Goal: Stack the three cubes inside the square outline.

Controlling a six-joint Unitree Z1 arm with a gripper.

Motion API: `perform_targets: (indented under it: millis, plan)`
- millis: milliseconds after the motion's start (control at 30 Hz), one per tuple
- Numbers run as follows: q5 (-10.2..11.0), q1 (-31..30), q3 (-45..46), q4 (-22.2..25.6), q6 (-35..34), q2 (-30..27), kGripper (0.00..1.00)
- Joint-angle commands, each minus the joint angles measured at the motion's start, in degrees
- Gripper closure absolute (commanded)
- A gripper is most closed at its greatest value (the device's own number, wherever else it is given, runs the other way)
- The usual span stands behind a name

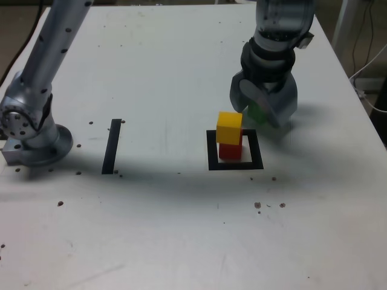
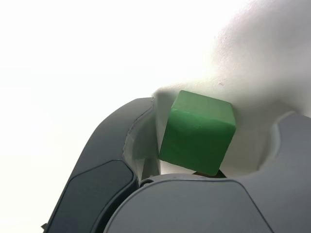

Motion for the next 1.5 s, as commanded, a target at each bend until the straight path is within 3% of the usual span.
perform_targets:
  millis: [0,367,767,967,1100,1267,1467]
  plan:
    - [0.16,0.07,0.19,-0.58,-0.13,-0.64,0.59]
    - [0.27,0.07,0.47,-1.84,-1.64,-0.70,0.84]
    - [0.27,0.07,0.49,-1.69,-3.97,-1.06,0.96]
    - [0.27,0.07,0.27,-1.38,-4.84,-1.94,0.97]
    - [0.18,0.02,-1.08,1.42,-5.02,-4.36,0.97]
    - [-0.16,-0.39,-5.28,8.75,-5.05,-9.08,0.97]
    - [-3.42,-1.68,-7.08,14.04,-6.75,-13.71,0.97]
